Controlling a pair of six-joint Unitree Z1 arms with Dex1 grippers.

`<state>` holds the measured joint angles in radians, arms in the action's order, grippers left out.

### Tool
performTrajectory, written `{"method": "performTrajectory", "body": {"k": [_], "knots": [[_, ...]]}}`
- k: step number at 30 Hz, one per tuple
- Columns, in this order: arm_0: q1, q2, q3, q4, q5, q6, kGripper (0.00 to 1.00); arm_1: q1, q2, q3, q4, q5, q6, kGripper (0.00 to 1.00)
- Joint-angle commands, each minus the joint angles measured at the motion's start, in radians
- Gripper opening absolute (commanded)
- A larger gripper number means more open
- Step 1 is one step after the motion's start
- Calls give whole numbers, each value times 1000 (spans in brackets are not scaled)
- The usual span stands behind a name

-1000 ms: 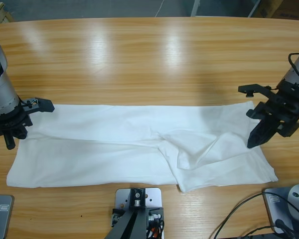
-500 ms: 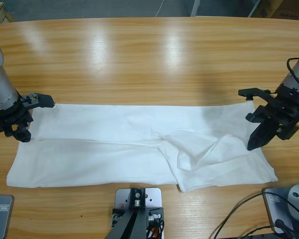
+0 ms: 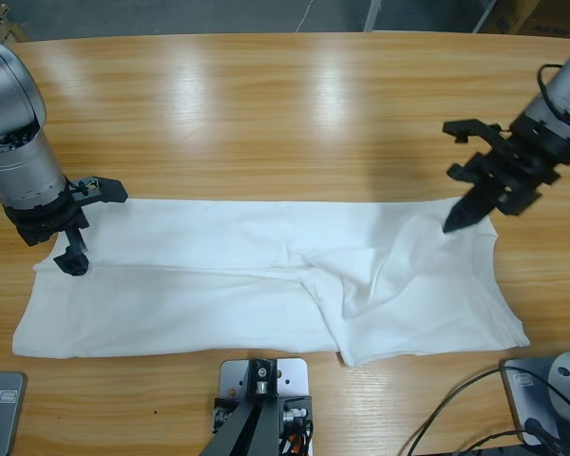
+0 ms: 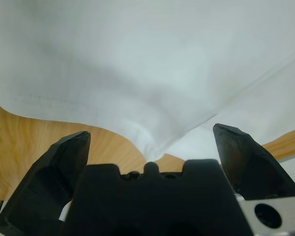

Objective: Fold clothes

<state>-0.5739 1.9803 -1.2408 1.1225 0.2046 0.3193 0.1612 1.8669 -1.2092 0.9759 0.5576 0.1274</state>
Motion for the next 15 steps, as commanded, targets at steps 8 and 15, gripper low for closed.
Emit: {"method": "performTrajectory", "body": {"k": [8, 15], "knots": [[-47, 40, 28, -15, -34, -17, 968, -139, 253, 11, -184, -49, -2, 0], [-53, 35, 29, -15, -36, -22, 968, -153, 116, 69, -185, -189, 55, 1000]]}}
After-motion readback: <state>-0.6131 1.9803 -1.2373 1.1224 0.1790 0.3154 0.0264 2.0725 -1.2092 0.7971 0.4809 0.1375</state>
